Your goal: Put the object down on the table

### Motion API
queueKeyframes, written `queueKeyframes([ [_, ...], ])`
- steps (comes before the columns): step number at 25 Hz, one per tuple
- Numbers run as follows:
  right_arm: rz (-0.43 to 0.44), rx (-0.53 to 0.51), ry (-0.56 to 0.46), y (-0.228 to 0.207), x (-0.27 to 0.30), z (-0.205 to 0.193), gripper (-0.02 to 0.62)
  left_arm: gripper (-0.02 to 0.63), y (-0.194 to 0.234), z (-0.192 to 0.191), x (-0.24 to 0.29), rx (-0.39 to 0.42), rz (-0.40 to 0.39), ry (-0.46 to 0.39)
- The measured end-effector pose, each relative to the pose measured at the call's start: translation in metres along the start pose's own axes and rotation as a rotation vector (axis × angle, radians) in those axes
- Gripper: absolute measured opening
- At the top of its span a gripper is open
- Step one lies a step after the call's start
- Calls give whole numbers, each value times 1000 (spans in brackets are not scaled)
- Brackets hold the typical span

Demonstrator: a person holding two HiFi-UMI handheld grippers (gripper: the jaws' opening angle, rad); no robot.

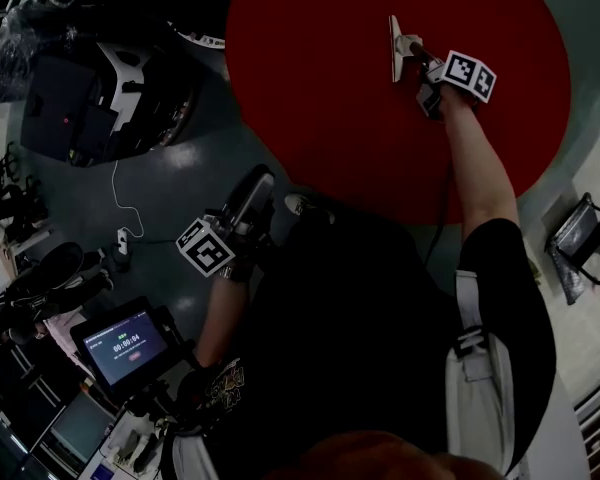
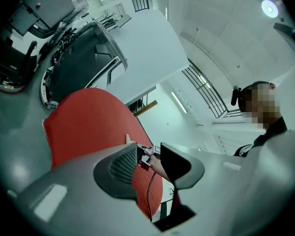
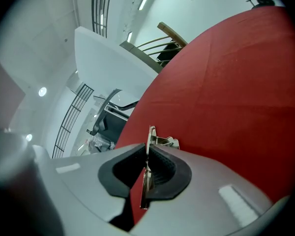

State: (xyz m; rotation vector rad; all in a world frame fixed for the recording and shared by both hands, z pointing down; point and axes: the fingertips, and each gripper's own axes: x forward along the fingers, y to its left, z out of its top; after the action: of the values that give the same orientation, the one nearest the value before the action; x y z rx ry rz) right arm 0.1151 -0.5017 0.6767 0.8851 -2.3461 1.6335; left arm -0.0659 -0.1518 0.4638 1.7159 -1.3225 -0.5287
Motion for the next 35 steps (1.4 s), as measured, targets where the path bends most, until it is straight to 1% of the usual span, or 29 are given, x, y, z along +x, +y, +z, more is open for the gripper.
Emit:
queueKeyframes([
  [3, 51, 11, -33, 15, -14, -3, 22, 158, 0, -3, 3, -2, -12, 23],
  [6, 132, 26, -72, 46, -34, -5, 22, 158, -3, -8, 10, -9, -40, 45],
  [9, 209, 52, -91, 85, -59, -13, 21, 158, -4, -12, 21, -29, -73, 71],
  [11, 261, 50, -88, 117, -76, -20, 22, 158, -6, -12, 32, -47, -100, 82],
  [13, 343, 31, -81, 153, -91, -29, 22, 158, -8, -11, 47, -71, -129, 90],
  [15, 414, 24, -69, 187, -104, -44, 23, 158, -11, -11, 62, -87, -165, 103],
  [18, 498, 2, -41, 237, -119, -72, 23, 166, -18, -5, 77, -85, -219, 113],
  [22, 588, -6, -6, 294, -129, -113, 23, 166, -27, 13, 77, -102, -288, 100],
  [24, 608, -24, 7, 315, -134, -130, 21, 166, -32, 20, 72, -107, -317, 98],
  [27, 603, -56, 28, 341, -134, -153, 23, 176, -45, 34, 60, -78, -378, 109],
  [29, 594, -69, 37, 362, -127, -168, 21, 178, -47, 45, 48, -79, -407, 123],
  [32, 565, -93, 40, 383, -121, -196, 21, 175, -40, 50, 29, -126, -440, 139],
  [33, 552, -96, 38, 387, -119, -207, 21, 164, -36, 49, 20, -148, -453, 139],
  [35, 532, -97, 24, 394, -114, -230, 21, 161, -30, 51, 0, -195, -494, 133],
])
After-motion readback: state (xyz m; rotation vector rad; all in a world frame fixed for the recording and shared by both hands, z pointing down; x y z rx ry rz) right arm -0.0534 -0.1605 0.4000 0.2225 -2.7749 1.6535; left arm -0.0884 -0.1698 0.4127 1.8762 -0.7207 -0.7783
